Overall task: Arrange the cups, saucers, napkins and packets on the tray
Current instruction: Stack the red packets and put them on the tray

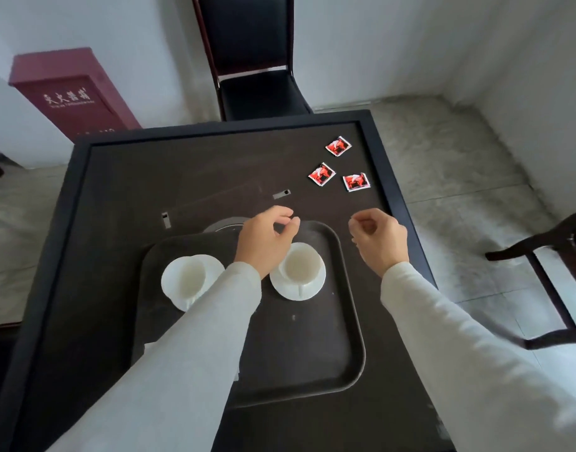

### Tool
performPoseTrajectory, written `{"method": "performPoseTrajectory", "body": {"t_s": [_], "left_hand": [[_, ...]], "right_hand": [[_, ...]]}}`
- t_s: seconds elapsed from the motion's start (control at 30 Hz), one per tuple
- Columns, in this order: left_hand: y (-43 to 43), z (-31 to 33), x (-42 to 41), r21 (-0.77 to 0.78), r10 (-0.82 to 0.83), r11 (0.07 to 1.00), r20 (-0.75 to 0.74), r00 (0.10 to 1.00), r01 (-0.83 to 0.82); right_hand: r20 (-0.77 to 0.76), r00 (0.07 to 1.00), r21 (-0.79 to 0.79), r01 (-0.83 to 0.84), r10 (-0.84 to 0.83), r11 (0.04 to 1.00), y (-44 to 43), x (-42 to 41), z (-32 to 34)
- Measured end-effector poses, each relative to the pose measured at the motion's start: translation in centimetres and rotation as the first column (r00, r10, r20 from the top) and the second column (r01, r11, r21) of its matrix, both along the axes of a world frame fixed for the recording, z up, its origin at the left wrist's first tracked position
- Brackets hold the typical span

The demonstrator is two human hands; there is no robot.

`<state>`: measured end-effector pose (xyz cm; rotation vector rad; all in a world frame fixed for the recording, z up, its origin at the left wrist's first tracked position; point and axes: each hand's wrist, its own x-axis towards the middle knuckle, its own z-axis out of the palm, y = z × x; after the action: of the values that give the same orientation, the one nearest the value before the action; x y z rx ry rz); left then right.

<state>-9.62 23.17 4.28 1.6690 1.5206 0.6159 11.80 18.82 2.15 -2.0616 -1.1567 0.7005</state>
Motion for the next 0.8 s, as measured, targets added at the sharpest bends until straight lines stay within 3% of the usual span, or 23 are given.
{"method": "performPoseTrajectory", "body": {"t_s": [0.17,0.5,0.63,0.8], "left_hand": [[3.8,-1.6,5.3,-0.092,0.015,0.996,0.028,0.999,-0.013],[12.8,-8.9,12.2,-0.131,0.015,0.991,0.017,1.0,-0.012],[15.1,-11.3,13.9,-0.143,0.001,0.99,-0.033,0.999,-0.006],[16.8,-13.1,15.2,-0.191,0.027,0.981,0.017,1.0,-0.023]], "right_hand": [[0.02,1.0,-0.084,-0.02,0.022,0.996,3.4,4.5,-2.8],[0.013,0.999,-0.229,0.034,-0.032,0.973,14.2,10.3,-10.6],[0.067,0.993,-0.211,0.106,-0.094,0.972,16.8,9.7,-12.7],[0.13,0.988,-0.209,0.104,-0.078,0.972,17.9,9.9,-14.1]]}}
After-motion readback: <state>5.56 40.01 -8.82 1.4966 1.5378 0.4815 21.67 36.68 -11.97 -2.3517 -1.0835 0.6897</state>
